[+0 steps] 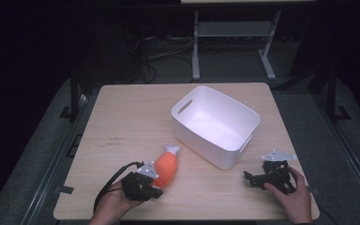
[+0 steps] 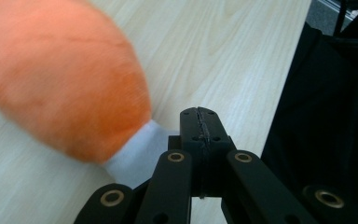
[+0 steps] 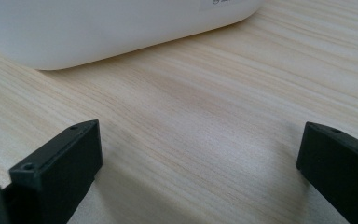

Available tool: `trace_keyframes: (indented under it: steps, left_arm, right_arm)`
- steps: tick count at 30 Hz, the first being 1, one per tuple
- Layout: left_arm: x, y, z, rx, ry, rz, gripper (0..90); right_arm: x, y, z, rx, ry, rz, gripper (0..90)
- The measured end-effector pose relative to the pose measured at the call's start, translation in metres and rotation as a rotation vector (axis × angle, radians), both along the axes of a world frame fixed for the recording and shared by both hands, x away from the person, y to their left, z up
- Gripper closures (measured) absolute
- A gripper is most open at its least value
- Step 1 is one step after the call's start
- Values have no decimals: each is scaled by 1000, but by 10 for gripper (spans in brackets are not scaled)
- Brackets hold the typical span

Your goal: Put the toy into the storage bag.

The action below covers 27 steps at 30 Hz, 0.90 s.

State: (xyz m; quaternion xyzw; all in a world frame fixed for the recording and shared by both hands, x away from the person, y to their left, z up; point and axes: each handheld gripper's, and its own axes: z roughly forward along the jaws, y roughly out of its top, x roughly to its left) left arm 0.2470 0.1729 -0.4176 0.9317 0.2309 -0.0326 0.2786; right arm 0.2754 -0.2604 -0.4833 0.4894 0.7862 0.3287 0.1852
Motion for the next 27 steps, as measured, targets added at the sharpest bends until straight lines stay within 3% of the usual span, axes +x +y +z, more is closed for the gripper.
trace_keyframes:
  steps: [12, 18, 27]
  left_arm:
    - [6, 24, 4, 26, -25, 72, 898]
    - [9, 33, 7, 55, -59, 106, 898]
    - [12, 42, 14, 33, -74, 139, 898]
  right_arm:
    - [0, 0, 0, 0, 0, 0, 0]
    - [0, 0, 0, 0, 0, 0, 0]
    - [0, 0, 0, 0, 0, 0, 0]
